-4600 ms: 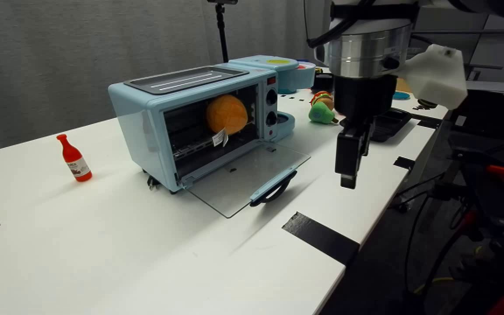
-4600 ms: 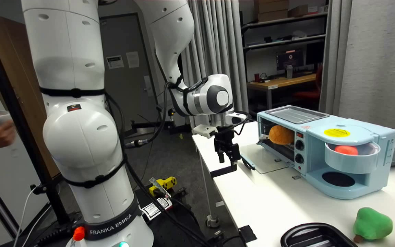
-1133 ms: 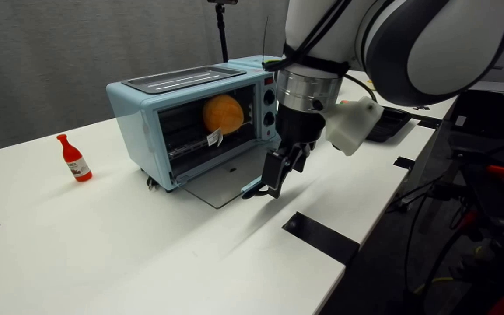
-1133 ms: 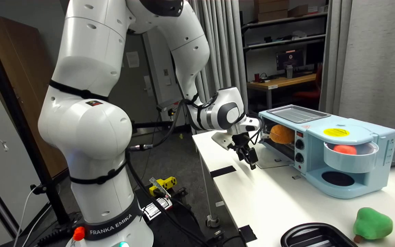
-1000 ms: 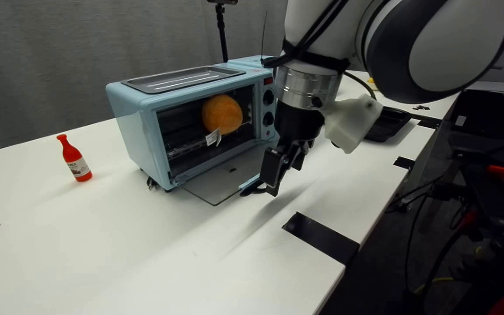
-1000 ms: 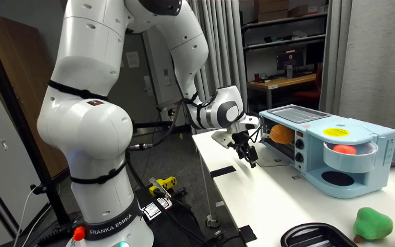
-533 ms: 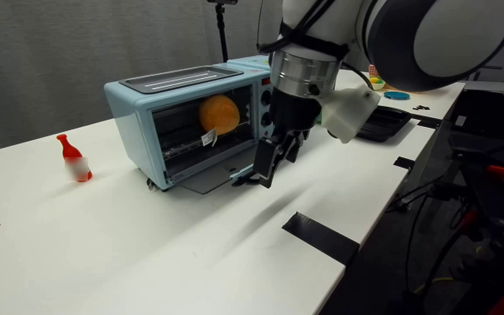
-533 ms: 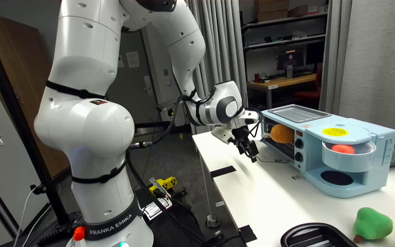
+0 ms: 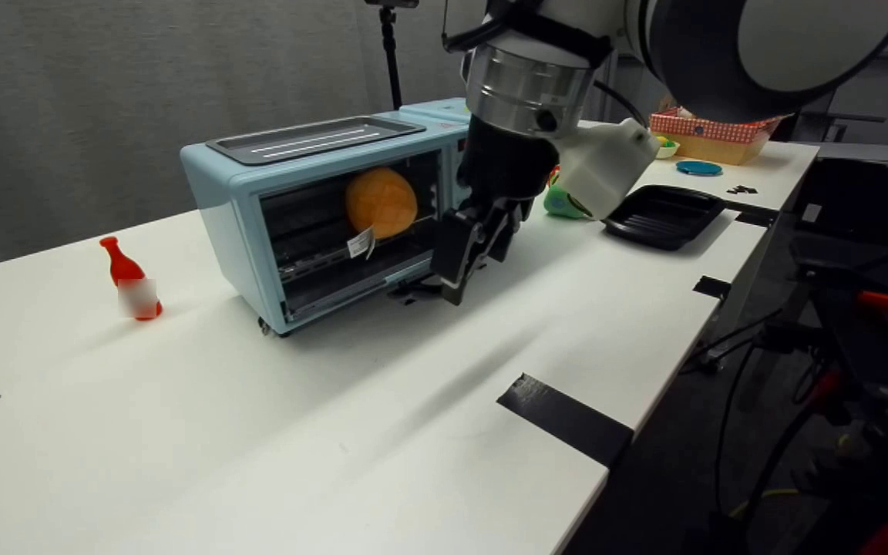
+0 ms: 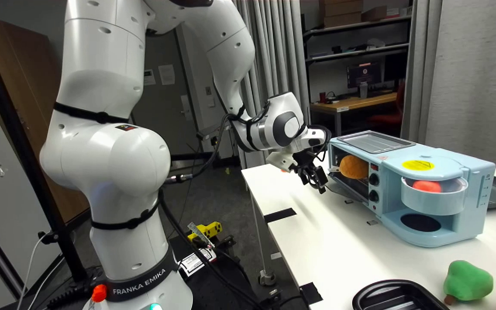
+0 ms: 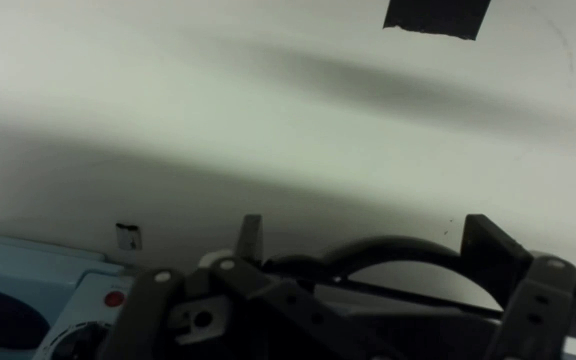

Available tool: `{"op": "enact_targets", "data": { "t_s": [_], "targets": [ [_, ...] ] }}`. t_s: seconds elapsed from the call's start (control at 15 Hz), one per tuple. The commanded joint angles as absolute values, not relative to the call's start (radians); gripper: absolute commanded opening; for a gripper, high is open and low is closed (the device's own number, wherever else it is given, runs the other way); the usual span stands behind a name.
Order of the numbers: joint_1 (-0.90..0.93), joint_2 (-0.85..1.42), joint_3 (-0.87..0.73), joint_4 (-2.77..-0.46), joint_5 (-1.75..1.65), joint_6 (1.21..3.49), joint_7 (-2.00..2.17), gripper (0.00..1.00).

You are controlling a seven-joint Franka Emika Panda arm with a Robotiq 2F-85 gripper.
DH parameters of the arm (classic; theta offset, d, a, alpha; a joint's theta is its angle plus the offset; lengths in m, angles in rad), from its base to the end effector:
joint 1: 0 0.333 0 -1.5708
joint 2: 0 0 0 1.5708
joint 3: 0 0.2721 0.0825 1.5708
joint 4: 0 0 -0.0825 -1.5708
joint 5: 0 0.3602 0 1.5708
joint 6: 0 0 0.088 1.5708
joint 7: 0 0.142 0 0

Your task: Close the oven door

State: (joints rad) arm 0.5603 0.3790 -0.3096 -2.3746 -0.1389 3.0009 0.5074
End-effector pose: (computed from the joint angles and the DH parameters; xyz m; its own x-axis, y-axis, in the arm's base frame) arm 0.4970 0.1259 0.1452 0.9538 -0.0779 0.2902 -0.0900 -0.9955 0.0283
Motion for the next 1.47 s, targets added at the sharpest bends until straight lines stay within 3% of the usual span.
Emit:
{"op": "enact_targets", "data": {
  "t_s": [0.0,1.4],
  "targets": [
    [0.58,0.359,-0.332,-2.341,-0.176,2.994,0.519,1.0],
    [0.554,0.433,-0.384,-2.195,-0.221,2.996,0.507,1.0]
  ]
}}
